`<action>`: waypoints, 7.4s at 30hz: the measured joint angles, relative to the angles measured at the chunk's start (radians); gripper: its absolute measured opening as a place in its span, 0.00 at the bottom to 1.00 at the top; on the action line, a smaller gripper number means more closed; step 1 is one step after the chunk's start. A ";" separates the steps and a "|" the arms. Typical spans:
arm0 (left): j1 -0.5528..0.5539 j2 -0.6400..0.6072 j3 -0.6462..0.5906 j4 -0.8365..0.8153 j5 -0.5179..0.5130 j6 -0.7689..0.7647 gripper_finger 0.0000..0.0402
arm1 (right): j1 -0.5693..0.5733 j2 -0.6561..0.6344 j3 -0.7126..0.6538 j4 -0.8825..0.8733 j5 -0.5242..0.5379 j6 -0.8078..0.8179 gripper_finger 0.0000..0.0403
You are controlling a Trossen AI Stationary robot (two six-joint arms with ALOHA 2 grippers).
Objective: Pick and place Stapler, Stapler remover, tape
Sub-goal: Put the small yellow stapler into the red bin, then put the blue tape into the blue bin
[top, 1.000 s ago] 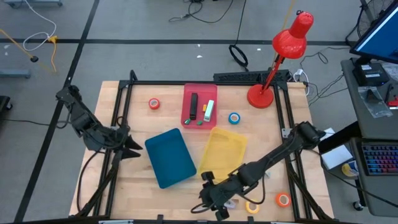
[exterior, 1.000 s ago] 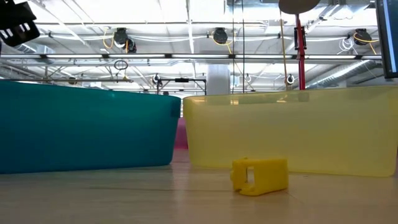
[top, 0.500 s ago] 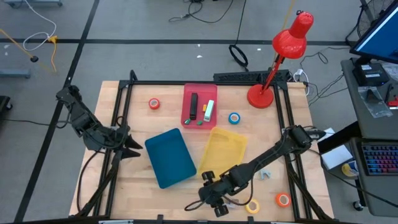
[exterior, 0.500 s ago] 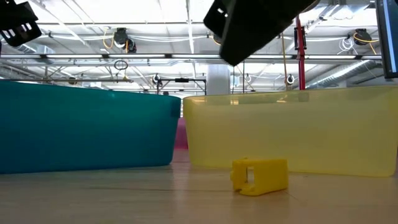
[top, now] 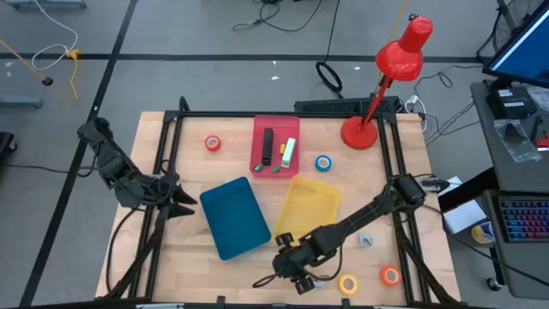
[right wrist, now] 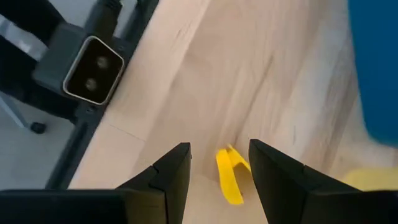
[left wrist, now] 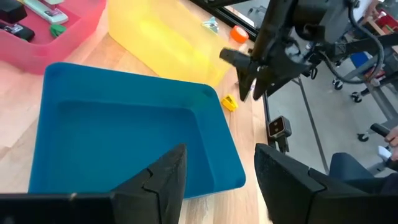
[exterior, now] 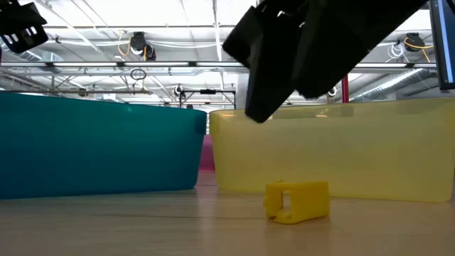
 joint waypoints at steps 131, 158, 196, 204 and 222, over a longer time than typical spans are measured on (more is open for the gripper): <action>0.002 0.119 0.000 0.038 -0.406 -0.183 0.46 | -1.026 -0.008 0.104 -0.190 0.021 -0.212 0.33; 0.002 0.118 0.000 0.037 -0.381 -0.128 0.46 | -0.909 -0.285 0.007 -0.823 0.037 -0.074 0.41; 0.002 0.118 0.000 0.032 -0.338 -0.158 0.46 | -1.041 -0.365 -0.528 -0.273 0.077 0.026 0.44; 0.002 0.118 0.000 0.038 -0.338 -0.161 0.46 | -1.041 -0.366 -0.606 -0.198 0.079 0.065 0.35; 0.010 0.138 0.000 0.286 -0.364 -0.144 0.46 | -1.010 -0.692 -0.579 -0.112 0.025 0.217 0.08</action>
